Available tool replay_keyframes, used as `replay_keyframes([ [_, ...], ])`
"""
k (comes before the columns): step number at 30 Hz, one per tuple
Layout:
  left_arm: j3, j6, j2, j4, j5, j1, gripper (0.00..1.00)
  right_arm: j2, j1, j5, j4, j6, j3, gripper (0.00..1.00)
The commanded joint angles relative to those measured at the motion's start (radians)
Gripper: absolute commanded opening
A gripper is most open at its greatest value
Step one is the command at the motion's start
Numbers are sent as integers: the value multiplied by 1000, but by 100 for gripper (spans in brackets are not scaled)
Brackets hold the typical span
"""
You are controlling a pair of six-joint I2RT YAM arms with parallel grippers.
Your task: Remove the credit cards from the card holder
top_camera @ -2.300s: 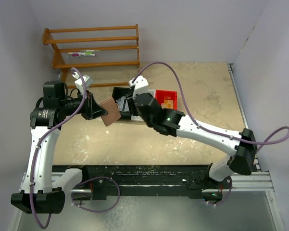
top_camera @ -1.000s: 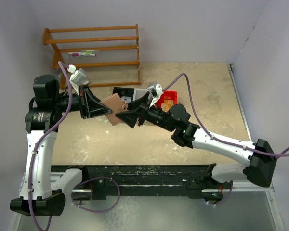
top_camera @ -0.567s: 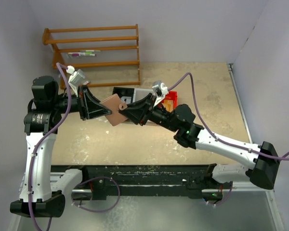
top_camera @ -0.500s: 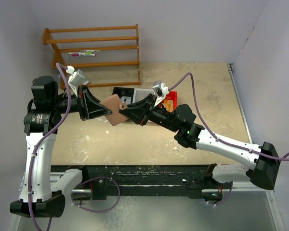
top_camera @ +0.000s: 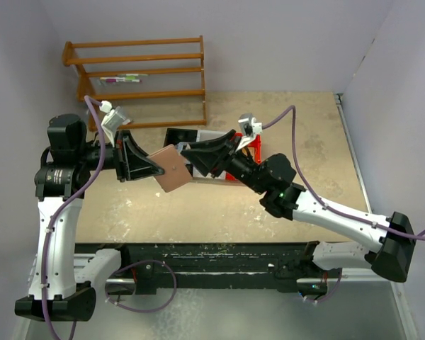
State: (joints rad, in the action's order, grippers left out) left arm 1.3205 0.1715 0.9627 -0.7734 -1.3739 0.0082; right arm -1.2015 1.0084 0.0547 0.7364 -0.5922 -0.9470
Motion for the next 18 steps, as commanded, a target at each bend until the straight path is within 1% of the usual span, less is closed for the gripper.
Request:
replay_keyframes([
  [1,31,-10,-28,-12,-87,-6,0,33,-17,-145,118,-12,-7,39],
  [3,33,-9,-27,-13,-86,-6,0,30,-16,-151,115,-15,-8,35],
  [6,37,-11,-28,-12,-85,-6,0,22,-16,-133,106,-36,-5,26],
  [10,42,-12,-25,-10,-74,-6,0,18,-17,-113,73,-41,-10,24],
  [13,45,-12,-25,-10,-67,-6,0,26,-17,-137,64,-43,1,25],
  [14,46,-12,-26,-9,-62,-7,0,28,-16,-140,64,-42,6,28],
  [16,49,-12,-25,-6,-56,-7,0,35,-16,-127,53,-38,14,38],
  [18,53,-12,-24,-6,-54,-7,0,42,-15,-126,33,-32,17,41],
])
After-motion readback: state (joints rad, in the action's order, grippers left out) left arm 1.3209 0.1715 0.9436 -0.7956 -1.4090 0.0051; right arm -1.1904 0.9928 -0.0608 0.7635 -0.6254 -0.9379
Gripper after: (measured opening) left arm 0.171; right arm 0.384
